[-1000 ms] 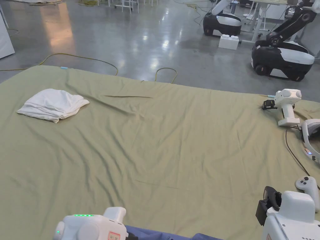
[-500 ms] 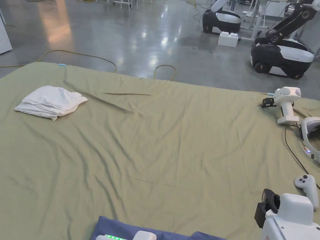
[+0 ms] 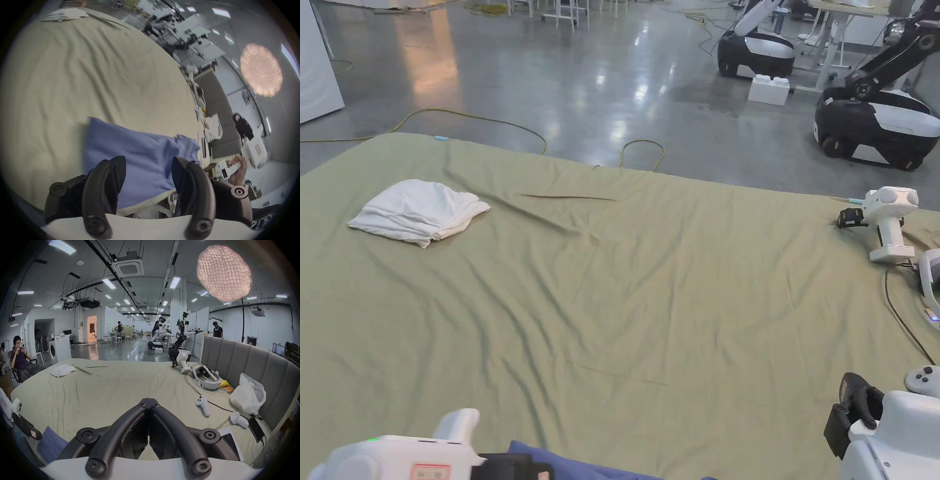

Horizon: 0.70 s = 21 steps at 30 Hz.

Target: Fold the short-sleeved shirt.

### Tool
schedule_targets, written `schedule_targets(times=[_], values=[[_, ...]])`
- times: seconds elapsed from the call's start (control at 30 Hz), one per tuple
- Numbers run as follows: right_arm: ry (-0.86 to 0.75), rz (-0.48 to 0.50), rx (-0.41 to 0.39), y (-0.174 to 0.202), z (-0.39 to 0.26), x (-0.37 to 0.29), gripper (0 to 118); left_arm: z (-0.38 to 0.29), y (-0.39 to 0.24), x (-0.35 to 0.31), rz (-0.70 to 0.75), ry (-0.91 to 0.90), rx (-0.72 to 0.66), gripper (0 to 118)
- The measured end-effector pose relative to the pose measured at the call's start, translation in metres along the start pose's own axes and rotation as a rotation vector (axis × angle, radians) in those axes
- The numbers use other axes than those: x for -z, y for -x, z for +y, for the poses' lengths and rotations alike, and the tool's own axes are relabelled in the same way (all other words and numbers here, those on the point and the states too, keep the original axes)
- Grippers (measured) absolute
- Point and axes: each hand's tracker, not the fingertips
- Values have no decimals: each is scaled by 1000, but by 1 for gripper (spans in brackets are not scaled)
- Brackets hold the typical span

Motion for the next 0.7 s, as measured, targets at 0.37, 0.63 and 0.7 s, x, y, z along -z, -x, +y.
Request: schedule_targets(times=[0.37,0.63,0.7], values=[[-79,8,20,7,16,-2,0,-15,77,37,-311,158,-241,66],[-62,11,6,8,13,-4,0,-13,75,59,-353,157,-243,35],[-57,11,0,8,13,-5,0,-13,61,61,-223,170,-166,14]])
